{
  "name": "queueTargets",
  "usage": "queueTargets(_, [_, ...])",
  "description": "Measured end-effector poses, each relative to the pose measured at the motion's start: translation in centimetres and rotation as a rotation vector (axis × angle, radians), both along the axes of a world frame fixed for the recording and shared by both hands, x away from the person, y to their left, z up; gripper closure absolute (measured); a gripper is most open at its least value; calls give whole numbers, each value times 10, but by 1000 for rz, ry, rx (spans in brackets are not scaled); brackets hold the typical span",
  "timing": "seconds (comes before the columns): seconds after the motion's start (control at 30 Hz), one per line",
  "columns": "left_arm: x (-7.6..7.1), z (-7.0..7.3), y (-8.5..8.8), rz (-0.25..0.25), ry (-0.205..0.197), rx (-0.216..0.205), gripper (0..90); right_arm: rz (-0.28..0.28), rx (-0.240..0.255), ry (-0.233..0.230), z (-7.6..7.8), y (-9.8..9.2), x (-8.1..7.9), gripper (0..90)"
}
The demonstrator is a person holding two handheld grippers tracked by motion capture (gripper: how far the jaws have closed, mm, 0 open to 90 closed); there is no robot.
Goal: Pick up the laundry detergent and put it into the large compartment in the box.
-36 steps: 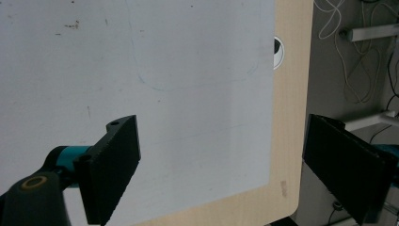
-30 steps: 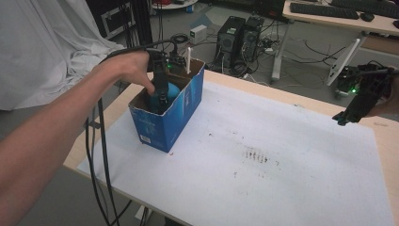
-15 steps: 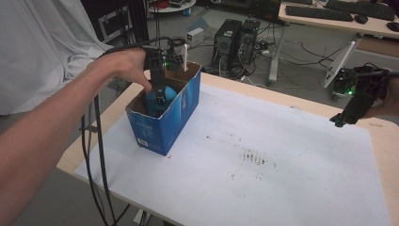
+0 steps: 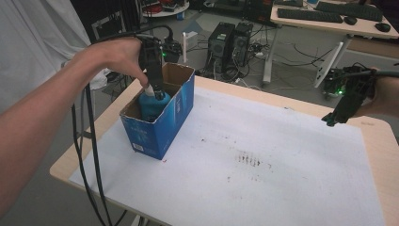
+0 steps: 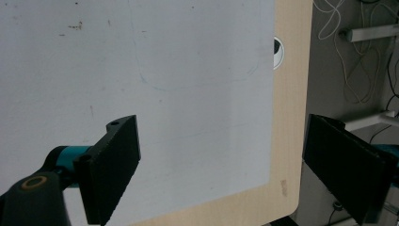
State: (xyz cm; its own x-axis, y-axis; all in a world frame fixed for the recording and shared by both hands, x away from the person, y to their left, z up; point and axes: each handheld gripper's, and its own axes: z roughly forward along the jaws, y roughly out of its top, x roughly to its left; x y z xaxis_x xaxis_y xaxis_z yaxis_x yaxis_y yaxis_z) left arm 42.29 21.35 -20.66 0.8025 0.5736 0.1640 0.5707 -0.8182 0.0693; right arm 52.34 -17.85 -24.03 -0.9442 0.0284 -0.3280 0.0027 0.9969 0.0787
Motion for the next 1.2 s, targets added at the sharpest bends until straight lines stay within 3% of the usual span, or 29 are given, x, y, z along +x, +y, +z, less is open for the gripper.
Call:
queueTargets(0.13, [-3,16,-20,-52,-25,-2,191,-1,-1,0,0,0,-1,110])
queueTargets(0.33, [-6,41,-59,-169,-54,-31,190,-10,7,-3,4,-2,-2,110])
queueTargets(0.47, [-9,46,-85,-250,-61,-37,157,-17,6,0,5,-4,-3,109])
queueTargets(0.8, [-9,17,-140,-382,-35,22,157,-24,20,-6,10,-5,-8,109])
queueTargets(1.03, [-13,-8,-167,-451,-32,19,157,-25,39,9,14,-4,-10,109])
queueTargets(1.13, [-14,-12,-170,-457,-33,17,157,-23,43,13,14,-4,-10,109])
queueTargets(1.2, [-16,-25,-179,-476,-23,18,157,-20,50,17,15,-4,-10,109])
